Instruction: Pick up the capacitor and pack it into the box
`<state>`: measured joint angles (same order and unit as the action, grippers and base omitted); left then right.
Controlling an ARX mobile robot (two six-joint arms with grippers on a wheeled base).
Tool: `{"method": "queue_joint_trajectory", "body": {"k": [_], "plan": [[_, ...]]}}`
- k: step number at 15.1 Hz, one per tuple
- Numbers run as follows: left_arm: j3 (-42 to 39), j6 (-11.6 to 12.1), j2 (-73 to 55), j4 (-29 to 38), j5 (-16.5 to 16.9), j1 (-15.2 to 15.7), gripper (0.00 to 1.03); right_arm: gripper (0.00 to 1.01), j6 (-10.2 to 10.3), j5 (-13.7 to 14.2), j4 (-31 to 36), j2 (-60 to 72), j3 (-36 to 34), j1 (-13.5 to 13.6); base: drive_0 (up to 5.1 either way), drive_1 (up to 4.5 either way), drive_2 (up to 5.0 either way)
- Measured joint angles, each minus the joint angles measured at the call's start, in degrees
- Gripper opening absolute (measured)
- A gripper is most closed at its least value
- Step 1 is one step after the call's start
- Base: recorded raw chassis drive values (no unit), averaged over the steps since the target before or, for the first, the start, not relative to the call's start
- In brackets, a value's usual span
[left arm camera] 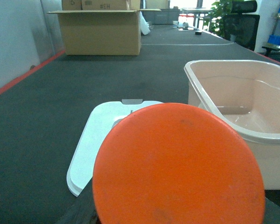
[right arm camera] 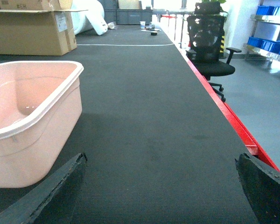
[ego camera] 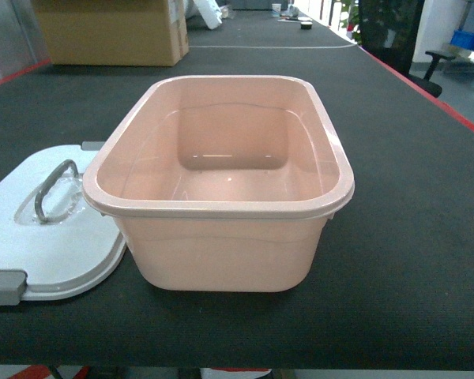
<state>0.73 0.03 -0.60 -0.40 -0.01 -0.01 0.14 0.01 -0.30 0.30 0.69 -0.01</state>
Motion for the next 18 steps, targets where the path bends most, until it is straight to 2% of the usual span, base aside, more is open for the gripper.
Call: {"method": "queue_joint_trajectory", "body": {"k": [7,8,9,10,11,12,13,14,18], "plan": [[0.0,0.0,0.0,0.0,0.0,0.0,0.44,0.98,0.0,0.0,0.0,0.0,0.0,0.0,0.0,0.00,0.0],[0.8,0.1,-1.9,-2.4,-8.0,-3.1,0.44,0.98,0.0,0.0,0.0,0.0,0.0,0.0,0.0,0.00,0.0],[1.8,0.5,-11.8,3.7,-21.2,-9.9,0.44,0.98,0.0,0.0,0.0,0.0,0.0,0.0,0.0,0.00,0.0],[2.8,1.2,-20.3,11.0,-26.9,-12.1,0.44,0.98,0.0,0.0,0.0,0.0,0.0,0.0,0.0,0.00,0.0],[5.0,2.4,-30.4,20.2,-29.4,-11.2,0.44,0.98,0.0,0.0,0.0,0.0,0.0,0.0,0.0,0.00,0.0],[14.9,5.2,-49.3,36.3,-25.7,-11.5,0.44,0.98,0.0,0.0,0.0,0.0,0.0,0.0,0.0,0.00,0.0],[20.7,6.2,-57.4,40.5,-23.7,-12.8,0.44,0.98,0.0,0.0,0.0,0.0,0.0,0.0,0.0,0.00,0.0],[26.1,6.6,-64.7,42.4,-22.4,-14.6,0.44,0.98,0.0,0.0,0.0,0.0,0.0,0.0,0.0,0.00,0.0],[41.4,5.8,-82.9,41.3,-19.6,-21.7,0.44,0.98,0.0,0.0,0.0,0.0,0.0,0.0,0.0,0.00,0.0]]}}
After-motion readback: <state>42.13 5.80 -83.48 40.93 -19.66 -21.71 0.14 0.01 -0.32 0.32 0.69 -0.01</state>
